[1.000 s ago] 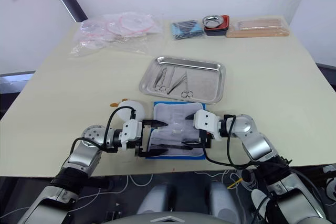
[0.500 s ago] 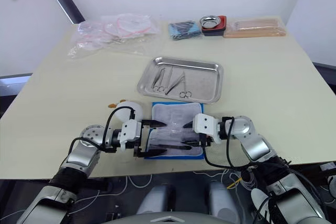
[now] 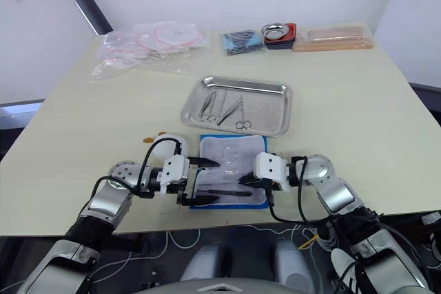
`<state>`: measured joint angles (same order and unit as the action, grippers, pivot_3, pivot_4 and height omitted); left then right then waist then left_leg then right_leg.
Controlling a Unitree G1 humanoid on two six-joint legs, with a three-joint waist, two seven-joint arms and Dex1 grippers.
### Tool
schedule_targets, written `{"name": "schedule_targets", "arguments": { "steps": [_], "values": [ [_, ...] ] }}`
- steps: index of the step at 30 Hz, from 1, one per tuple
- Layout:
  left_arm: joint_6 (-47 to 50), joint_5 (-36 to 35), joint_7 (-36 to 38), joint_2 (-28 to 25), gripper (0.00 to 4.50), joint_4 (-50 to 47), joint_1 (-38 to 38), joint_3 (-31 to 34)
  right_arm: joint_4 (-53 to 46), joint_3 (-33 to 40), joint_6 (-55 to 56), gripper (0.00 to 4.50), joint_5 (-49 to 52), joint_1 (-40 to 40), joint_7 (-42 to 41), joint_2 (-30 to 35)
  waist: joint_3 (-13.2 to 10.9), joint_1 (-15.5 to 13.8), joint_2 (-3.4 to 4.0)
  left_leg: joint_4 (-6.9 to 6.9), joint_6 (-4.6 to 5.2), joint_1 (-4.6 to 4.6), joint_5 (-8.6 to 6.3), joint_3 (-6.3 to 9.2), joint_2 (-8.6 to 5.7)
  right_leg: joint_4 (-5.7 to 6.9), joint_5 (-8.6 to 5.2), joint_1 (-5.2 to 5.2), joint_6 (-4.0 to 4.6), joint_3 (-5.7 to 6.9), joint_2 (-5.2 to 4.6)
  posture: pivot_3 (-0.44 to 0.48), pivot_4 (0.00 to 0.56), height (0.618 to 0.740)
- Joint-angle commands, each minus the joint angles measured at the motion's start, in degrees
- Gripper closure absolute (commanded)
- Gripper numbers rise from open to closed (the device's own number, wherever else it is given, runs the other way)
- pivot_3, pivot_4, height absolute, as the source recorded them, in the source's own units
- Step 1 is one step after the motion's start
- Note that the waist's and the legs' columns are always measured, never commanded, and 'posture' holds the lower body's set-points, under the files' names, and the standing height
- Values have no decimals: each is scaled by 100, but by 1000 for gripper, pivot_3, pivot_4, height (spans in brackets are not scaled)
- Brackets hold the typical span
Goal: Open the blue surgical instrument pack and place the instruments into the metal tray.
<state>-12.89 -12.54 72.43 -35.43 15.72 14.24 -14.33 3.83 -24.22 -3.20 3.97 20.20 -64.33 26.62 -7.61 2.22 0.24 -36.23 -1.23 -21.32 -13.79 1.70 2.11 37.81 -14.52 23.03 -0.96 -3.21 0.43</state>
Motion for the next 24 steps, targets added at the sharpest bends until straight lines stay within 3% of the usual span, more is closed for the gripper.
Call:
{"name": "schedule_targets", "arguments": {
  "steps": [1, 24],
  "values": [
    [340, 812, -163, -24, 0, 453, -349, -544, -118, 79, -12, 4480, 39, -31, -66, 96, -3, -5, -3, 0, 0, 3, 0, 1, 0, 0, 0, -2, 0, 1, 0, 0, 150, 740],
    [-369, 598, -10, 103, 0, 1011, -439, -328, -1281, 349, -738, 4480, 335, 350, -406, 785, -19, -29, -6, 6, 7, 8, -6, 7, -5, -21, -7, -22, -8, 15, -24, 0, 150, 740]
  ]
}}
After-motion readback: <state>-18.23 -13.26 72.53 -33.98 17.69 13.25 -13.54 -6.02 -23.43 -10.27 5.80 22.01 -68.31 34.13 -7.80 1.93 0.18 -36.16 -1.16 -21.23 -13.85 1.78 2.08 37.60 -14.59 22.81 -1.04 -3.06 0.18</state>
